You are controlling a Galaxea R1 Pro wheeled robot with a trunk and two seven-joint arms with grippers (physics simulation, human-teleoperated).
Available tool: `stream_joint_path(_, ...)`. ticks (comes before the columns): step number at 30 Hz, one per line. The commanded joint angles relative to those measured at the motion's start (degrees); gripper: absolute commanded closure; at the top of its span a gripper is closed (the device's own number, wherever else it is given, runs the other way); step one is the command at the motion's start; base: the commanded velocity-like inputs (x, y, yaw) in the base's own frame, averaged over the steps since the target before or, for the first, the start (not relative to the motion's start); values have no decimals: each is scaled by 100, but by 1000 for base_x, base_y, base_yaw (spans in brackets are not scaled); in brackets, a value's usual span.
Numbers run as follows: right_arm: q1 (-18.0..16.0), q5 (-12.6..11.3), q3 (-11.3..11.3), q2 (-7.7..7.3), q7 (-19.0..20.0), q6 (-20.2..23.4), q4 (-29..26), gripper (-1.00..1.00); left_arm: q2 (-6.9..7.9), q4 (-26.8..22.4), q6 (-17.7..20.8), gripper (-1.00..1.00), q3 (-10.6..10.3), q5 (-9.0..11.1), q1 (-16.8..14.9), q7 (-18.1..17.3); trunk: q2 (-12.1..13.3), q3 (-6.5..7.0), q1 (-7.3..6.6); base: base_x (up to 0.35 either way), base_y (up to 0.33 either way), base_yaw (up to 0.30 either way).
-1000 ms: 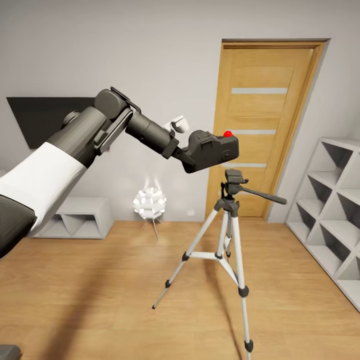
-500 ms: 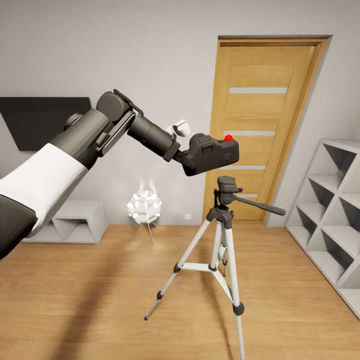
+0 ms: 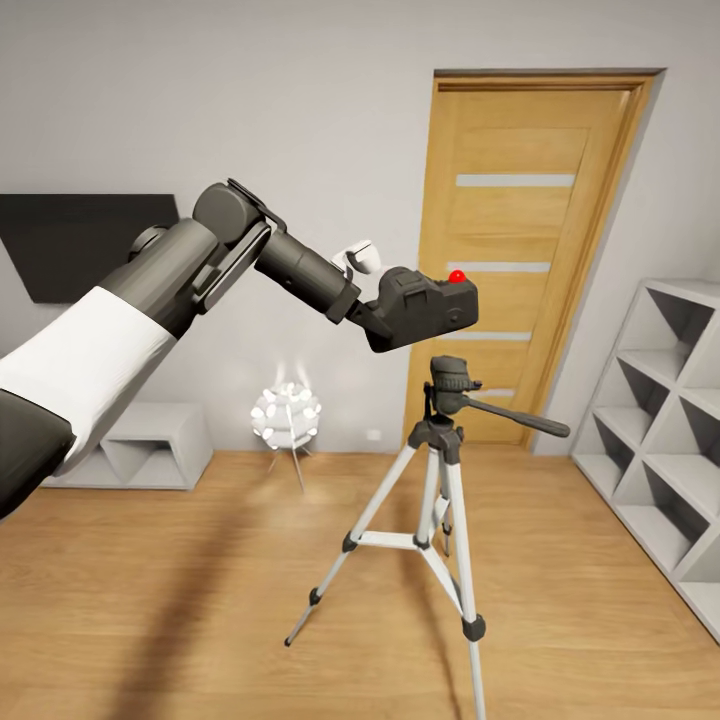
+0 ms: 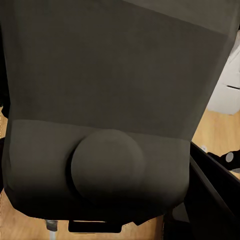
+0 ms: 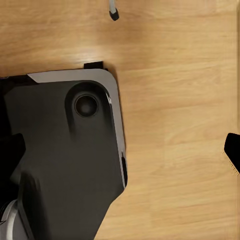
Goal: Attach the digital camera to the camera tripod in the bedroom.
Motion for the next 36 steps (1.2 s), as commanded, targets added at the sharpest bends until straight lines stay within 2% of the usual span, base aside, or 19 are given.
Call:
stream_joint_path(1, -12, -49, 48, 3, 2, -37, 23, -100, 5, -1, 53, 100, -16, 18, -10, -11, -13, -13, 6, 228, -173, 0)
stream_joint_path(8, -12, -49, 48, 3, 2, -37, 23, -100, 5, -1, 53, 100, -19, 18, -11, -14, -13, -13, 6, 189, -93, 0)
stream_joint_path(19, -12, -49, 48, 12, 2, -37, 23, -100, -2, -1, 53, 100, -26, 16, -8, -12, -13, -13, 6, 23, -5, 0)
stream_joint_path(22, -12, -49, 48, 12, 2, -40, 23, -100, -49, -1, 53, 100, -76, 16, 26, -9, -13, -13, 6, 0, 0, 0)
stream_joint_path(26, -12, -49, 48, 12, 2, -45, 23, -100, -166, 21, 53, 100, -286, 17, 66, 26, -13, -13, 6, 0, 0, 0)
stream_joint_path(36, -12, -49, 53, 12, 2, -46, 23, -100, -257, 67, 53, 100, -411, 13, 75, 50, -13, -13, 6, 0, 0, 0)
